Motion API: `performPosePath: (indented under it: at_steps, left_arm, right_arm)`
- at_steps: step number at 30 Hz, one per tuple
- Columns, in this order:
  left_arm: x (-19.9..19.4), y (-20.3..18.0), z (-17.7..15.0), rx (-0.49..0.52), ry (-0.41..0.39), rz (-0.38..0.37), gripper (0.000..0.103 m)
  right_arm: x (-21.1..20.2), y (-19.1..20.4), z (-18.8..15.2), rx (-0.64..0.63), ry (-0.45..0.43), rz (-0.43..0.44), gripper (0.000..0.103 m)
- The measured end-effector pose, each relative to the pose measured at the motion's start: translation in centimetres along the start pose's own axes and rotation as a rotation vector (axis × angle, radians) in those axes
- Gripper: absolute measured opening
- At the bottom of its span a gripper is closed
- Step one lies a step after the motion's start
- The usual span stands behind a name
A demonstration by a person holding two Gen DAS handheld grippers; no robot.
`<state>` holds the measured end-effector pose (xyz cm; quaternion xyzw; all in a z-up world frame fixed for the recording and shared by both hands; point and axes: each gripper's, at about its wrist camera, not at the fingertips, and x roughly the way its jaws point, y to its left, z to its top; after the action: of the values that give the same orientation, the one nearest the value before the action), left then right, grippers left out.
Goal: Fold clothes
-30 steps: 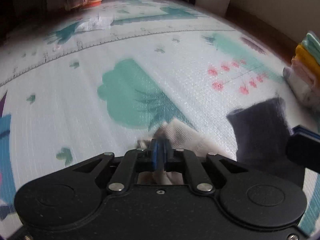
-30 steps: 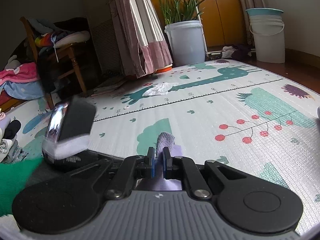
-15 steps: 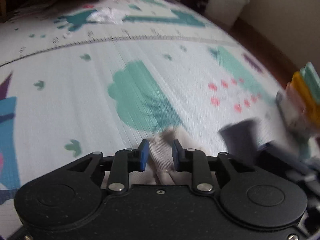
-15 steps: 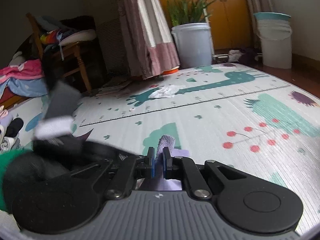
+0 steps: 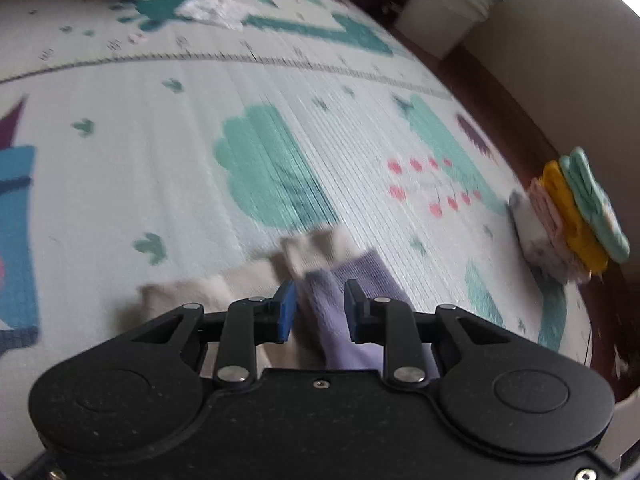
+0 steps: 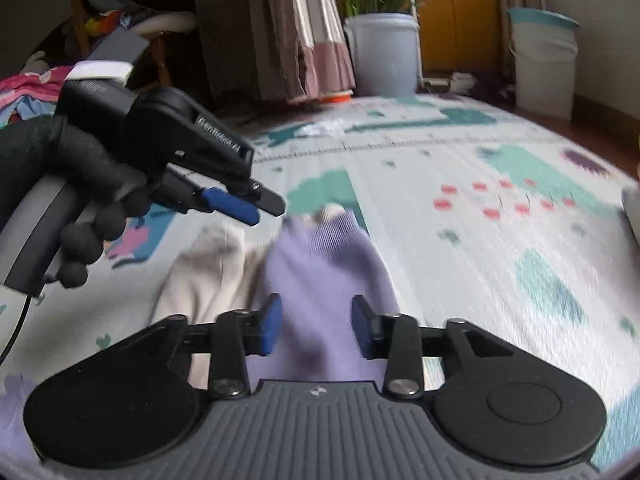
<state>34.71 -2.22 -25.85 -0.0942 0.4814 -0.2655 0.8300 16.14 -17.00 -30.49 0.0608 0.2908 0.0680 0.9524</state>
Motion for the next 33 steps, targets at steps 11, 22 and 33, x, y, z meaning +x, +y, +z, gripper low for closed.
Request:
performPosePath:
  at_steps: [11, 22, 33]
  left_arm:
    - [0.5, -5.1, -2.2, 0.338, -0.105, 0.121, 0.023]
    - [-3.1, -4.8, -1.3, 0.384, 0.000, 0.076, 0.045]
    - [-15.2, 8.5, -9.9, 0.189, 0.168, 0.173, 0.045]
  right_arm:
    - [0.3, -0.3, 0.1, -0.023, 0.086, -0.022, 0.032]
    - [-8.8, 7.0, -3.2, -0.289, 0.125, 0.172, 0.033]
    - [-13.2, 11.6, -7.8, -0.457, 0.228, 0.158, 0.045]
